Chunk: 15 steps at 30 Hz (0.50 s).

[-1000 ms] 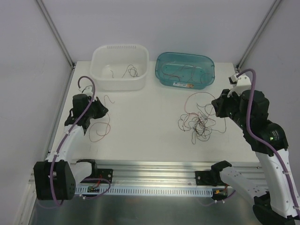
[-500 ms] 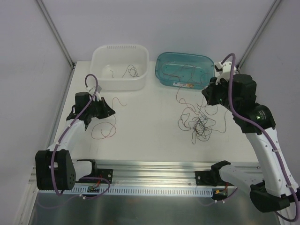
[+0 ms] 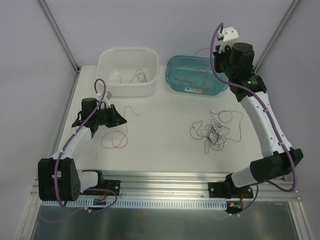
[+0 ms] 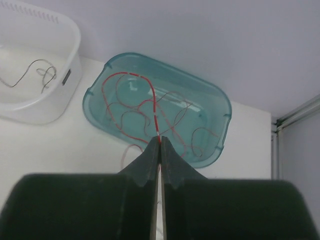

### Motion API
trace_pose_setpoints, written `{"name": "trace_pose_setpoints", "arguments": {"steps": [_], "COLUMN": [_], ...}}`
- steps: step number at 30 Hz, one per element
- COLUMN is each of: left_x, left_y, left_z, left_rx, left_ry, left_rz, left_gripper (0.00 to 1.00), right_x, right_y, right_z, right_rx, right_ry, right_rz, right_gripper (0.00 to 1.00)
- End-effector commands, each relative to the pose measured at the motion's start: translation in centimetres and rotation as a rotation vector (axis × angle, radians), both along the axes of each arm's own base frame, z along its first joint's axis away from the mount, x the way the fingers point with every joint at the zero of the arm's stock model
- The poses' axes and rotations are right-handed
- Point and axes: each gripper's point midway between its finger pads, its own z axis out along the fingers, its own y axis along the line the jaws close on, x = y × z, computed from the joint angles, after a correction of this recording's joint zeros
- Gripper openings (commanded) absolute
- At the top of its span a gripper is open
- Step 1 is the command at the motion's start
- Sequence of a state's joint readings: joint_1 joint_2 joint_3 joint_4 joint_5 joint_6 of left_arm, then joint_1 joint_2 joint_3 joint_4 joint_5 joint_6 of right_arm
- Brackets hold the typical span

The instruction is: Untangle the cables

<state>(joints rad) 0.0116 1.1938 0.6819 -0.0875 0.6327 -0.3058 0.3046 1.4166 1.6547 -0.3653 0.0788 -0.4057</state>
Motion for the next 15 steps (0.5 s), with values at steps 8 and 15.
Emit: {"name": "trace_pose_setpoints", "arguments": {"steps": [8,15], "left_x": [-0.1,-0.2], "left_y": [-2.5,-2.7], "left_z": [1.5,1.2], "left_rx": [-0.06,-0.061], "left_ry": [-0.017,-0.014], "left_rz": [-0.113,-0.135], "left_gripper": [0.0,0.0], "right_x": [13.3,20.5], "right_y": [-2.0,-2.5], "right_z": [0.4,-9.5], "right_rx": [-0.191,-0.215], "right_ry": [-0.175,-0.044], "right_rz": [-0.141,-0.243], "right_gripper": [0.01,0.57]}}
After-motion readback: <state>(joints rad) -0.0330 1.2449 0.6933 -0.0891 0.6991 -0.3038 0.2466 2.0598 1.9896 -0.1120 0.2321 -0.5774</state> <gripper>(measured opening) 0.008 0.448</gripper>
